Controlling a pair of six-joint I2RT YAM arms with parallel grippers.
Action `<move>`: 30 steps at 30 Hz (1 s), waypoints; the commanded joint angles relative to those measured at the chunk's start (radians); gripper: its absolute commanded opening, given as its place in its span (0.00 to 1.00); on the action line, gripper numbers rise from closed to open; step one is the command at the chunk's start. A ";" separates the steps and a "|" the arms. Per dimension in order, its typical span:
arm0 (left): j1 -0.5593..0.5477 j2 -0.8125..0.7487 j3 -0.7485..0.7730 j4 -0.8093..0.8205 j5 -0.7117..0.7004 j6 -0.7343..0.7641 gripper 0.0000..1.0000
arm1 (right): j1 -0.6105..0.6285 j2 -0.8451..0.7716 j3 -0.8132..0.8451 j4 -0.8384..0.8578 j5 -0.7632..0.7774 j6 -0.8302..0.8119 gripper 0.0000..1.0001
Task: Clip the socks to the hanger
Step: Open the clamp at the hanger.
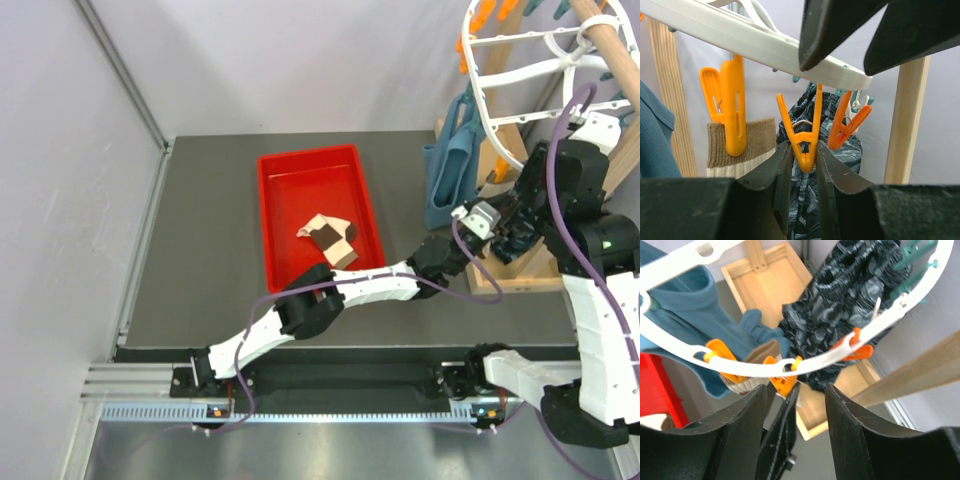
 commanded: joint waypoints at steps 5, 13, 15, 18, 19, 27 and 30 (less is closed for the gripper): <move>-0.023 -0.083 -0.027 0.054 -0.014 0.013 0.04 | -0.019 -0.024 -0.053 0.106 -0.089 0.017 0.49; -0.040 -0.104 -0.051 0.066 -0.021 0.047 0.02 | -0.019 -0.061 -0.132 0.164 -0.018 0.007 0.48; -0.043 -0.106 -0.050 0.067 -0.020 0.051 0.02 | -0.019 -0.067 -0.158 0.202 -0.010 0.002 0.48; -0.045 -0.104 -0.045 0.061 -0.018 0.059 0.02 | -0.019 -0.076 -0.180 0.243 -0.007 -0.009 0.48; -0.048 -0.103 -0.045 0.061 -0.020 0.060 0.02 | -0.017 -0.079 -0.186 0.251 -0.006 -0.015 0.47; -0.049 -0.099 -0.039 0.060 -0.021 0.057 0.01 | -0.017 -0.059 -0.200 0.273 0.013 -0.004 0.45; -0.051 -0.099 -0.037 0.058 -0.021 0.059 0.02 | -0.017 -0.062 -0.206 0.279 0.022 -0.003 0.40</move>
